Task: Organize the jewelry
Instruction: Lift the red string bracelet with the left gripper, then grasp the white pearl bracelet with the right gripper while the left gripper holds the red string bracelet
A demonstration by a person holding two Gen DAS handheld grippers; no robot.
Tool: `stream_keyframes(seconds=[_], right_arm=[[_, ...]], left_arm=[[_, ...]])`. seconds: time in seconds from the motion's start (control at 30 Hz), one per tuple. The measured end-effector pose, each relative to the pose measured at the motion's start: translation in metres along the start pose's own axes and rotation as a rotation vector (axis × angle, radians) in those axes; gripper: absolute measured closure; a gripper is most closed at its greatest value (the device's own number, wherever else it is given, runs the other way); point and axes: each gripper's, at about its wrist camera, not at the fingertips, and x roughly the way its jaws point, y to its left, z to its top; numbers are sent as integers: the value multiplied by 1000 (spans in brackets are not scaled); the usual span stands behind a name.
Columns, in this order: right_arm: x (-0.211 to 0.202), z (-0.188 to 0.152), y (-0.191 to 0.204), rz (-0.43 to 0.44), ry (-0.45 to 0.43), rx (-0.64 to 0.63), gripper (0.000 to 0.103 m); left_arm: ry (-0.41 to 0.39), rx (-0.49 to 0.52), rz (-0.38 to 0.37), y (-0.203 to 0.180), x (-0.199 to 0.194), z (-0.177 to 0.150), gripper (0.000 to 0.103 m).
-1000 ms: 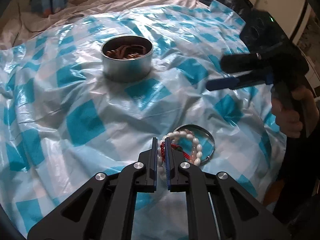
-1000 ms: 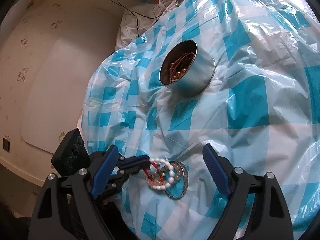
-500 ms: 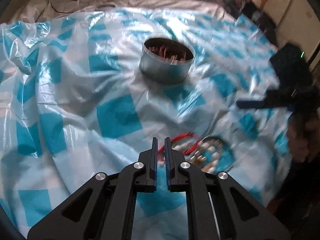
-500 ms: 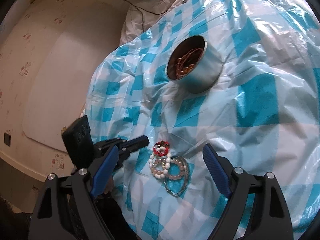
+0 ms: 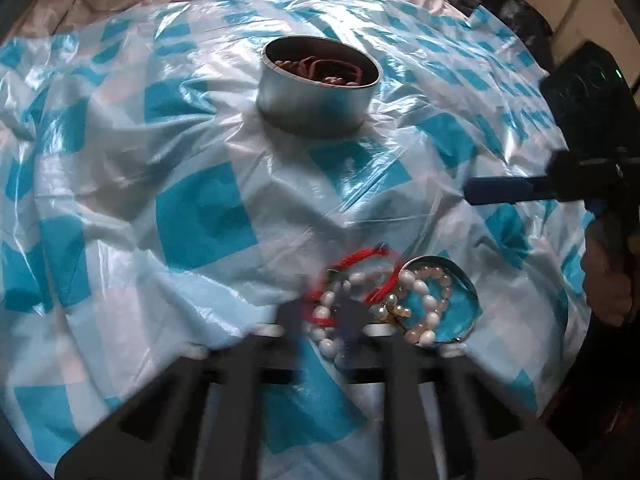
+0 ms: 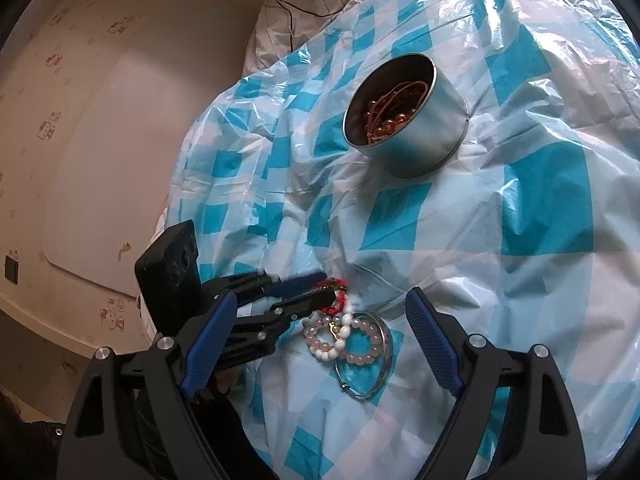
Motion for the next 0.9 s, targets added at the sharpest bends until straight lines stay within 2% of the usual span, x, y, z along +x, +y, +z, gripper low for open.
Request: stream_keyframes(seconds=[0.17,0.33,0.47,0.53,0.73,0.83,0.87,0.9], right_arm=[[10,0,12,11,23,-34,20],[31,-6,24,-15,84,-103,20],[53,-11,27,6,172,-101,20],[59,-13,26,-18,202,-89,20],[62,-18,20,-34,236,-64,21],[68,-21,14,-49,238,-51,37],[71,-21,13,-54,243,-48,51],[72,-21,11,-61,247,-45,58]], left_arm=[[-86,-49,0,10,-27,6,100],[-180,-126,-12,32,-58,7,100],[-200,-157,-3,43,-66,6,100],[-205,-163,-4,47,-70,6,100],[-217,-167,-6,49,-73,5,100],[-216,-166,-6,49,-73,5,100],[-215,-165,-6,49,-73,5,100],[-214,-165,-5,49,-74,4,100]])
